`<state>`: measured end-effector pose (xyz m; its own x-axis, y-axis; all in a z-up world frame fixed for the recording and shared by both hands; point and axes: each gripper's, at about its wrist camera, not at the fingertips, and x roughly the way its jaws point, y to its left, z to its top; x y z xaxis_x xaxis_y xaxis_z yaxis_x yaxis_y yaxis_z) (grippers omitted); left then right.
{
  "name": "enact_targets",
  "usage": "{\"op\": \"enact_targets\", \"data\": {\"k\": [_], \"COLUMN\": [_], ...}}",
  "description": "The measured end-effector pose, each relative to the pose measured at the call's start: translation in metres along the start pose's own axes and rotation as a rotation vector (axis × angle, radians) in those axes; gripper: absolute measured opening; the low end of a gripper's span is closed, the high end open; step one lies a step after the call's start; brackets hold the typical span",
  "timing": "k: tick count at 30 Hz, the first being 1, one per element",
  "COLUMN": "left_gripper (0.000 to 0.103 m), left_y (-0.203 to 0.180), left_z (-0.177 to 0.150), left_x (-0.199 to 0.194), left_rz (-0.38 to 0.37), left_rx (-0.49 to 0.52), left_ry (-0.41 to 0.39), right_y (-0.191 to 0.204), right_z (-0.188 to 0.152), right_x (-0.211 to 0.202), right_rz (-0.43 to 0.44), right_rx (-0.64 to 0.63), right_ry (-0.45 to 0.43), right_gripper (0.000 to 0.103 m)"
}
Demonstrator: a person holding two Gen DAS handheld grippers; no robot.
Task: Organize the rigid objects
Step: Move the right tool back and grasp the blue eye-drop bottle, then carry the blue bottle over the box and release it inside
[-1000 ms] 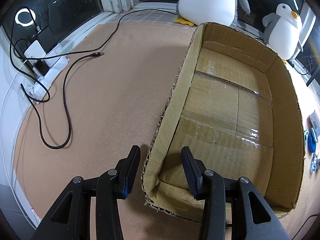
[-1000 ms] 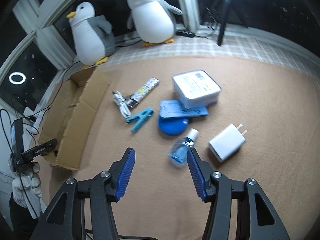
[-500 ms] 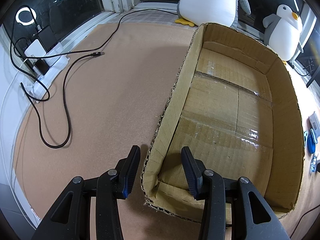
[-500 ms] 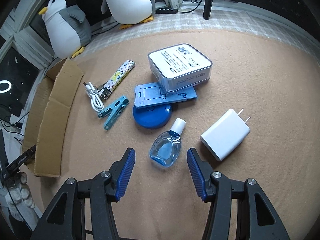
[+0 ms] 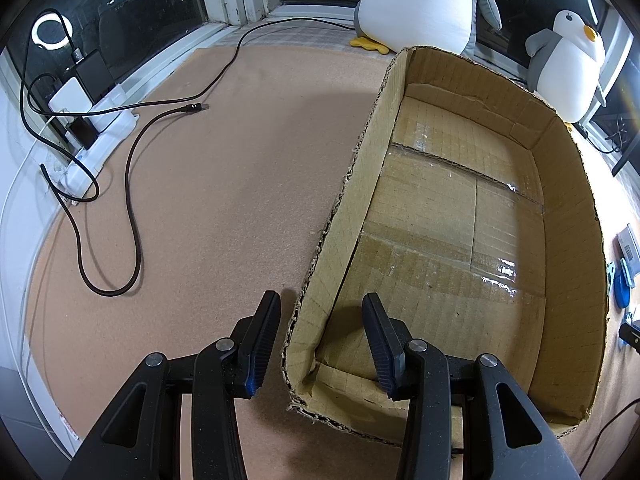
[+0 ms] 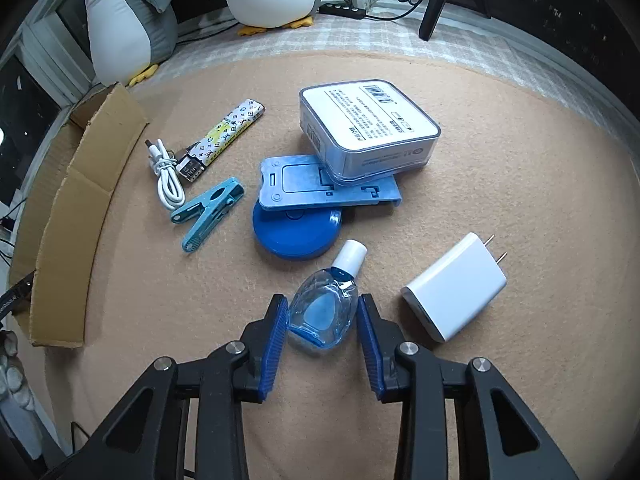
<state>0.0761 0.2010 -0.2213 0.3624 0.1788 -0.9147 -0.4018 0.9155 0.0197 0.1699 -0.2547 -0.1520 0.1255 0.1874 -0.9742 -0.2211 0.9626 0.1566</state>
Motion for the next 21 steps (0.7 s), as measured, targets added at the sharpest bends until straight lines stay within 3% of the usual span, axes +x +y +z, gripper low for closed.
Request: {"op": "enact_targets", "data": {"k": [13, 21], "left_gripper": [0.046, 0.046], "left_y": [0.001, 0.001], "left_z": [0.000, 0.000], "left_x": [0.000, 0.000], "left_rz": [0.000, 0.000], "left_rx": [0.000, 0.000], "left_ry": [0.000, 0.001], "right_y": [0.000, 0.043], "right_z": [-0.008, 0.000], "right_x": [-0.019, -0.060], "right_rz": [0.048, 0.113], "right_rx": [-0.010, -0.104], "right_ry": [-0.028, -0.109], "right_gripper": [0.032, 0.032]}}
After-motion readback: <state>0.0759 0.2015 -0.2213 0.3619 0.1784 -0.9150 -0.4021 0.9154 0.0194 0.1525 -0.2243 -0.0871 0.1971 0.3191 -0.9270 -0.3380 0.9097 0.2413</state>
